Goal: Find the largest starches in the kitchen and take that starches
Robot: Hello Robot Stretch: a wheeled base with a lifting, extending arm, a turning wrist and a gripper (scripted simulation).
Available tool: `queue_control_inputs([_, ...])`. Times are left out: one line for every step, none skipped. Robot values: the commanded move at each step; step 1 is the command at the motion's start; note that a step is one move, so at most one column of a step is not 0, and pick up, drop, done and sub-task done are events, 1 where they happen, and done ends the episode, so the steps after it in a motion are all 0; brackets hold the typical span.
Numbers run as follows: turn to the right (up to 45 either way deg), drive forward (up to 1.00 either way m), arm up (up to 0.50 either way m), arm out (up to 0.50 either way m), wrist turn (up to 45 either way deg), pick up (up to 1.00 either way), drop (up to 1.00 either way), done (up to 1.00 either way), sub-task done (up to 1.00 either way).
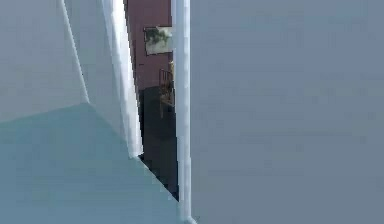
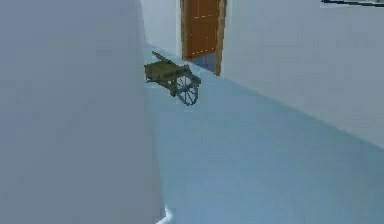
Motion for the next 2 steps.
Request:
queue_control_inputs([-30.0,0.0,0.0,0.0,0.0,0.0,0.0,0.0,0.0])
queue_control_inputs([0.0,1.0,0.0,0.0,0.0,0.0,0.0,0.0,0.0])
